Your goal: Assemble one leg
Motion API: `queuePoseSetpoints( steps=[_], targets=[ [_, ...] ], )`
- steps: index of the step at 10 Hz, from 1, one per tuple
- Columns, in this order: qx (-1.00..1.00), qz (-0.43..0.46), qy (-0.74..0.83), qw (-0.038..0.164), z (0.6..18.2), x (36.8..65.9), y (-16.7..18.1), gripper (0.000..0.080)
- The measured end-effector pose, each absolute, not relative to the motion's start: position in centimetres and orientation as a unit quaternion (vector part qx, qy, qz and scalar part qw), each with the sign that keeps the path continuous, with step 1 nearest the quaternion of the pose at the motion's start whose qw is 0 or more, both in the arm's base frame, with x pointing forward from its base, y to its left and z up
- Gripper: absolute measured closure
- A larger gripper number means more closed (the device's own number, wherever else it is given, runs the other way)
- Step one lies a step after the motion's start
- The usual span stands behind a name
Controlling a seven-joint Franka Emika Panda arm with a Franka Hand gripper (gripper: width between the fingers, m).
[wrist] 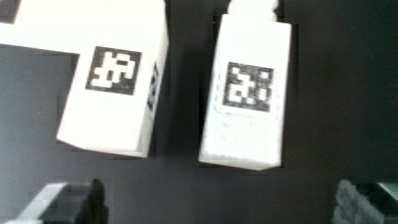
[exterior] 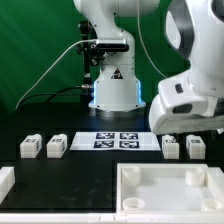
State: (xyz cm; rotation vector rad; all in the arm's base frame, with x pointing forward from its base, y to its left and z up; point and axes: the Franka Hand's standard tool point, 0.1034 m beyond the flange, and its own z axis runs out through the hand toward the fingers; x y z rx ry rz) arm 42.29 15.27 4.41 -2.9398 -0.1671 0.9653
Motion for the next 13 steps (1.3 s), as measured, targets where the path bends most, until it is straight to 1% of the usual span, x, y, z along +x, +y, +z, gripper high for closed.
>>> queuePoseSetpoints(
  steps=[1, 2, 4, 5, 6, 7, 9, 13],
  targets=[
    [-0.930, 0.362, -0.057, 0.018, 4.6, 41.8, 15.2, 0.0150],
    [-0.916, 0.397, -0.057, 0.019, 4.1, 42.1, 15.3, 0.0150],
    [-0.919, 0.390, -0.057, 0.019, 4.1, 42.2, 15.5, 0.0150],
    [-0.891, 0.453, 0.005, 0.003, 4.8, 40.7, 17.1, 0.0150],
    [-0.887, 0.461, -0.006, 0.011, 3.6, 41.2, 17.6, 0.0150],
    [-0.890, 0.457, -0.002, 0.010, 3.1, 40.8, 17.5, 0.0150],
    [-0.889, 0.459, -0.004, 0.003, 2.3, 39.9, 18.5, 0.0150],
    [-0.888, 0.460, -0.014, 0.011, 2.5, 39.6, 17.5, 0.0150]
  ],
)
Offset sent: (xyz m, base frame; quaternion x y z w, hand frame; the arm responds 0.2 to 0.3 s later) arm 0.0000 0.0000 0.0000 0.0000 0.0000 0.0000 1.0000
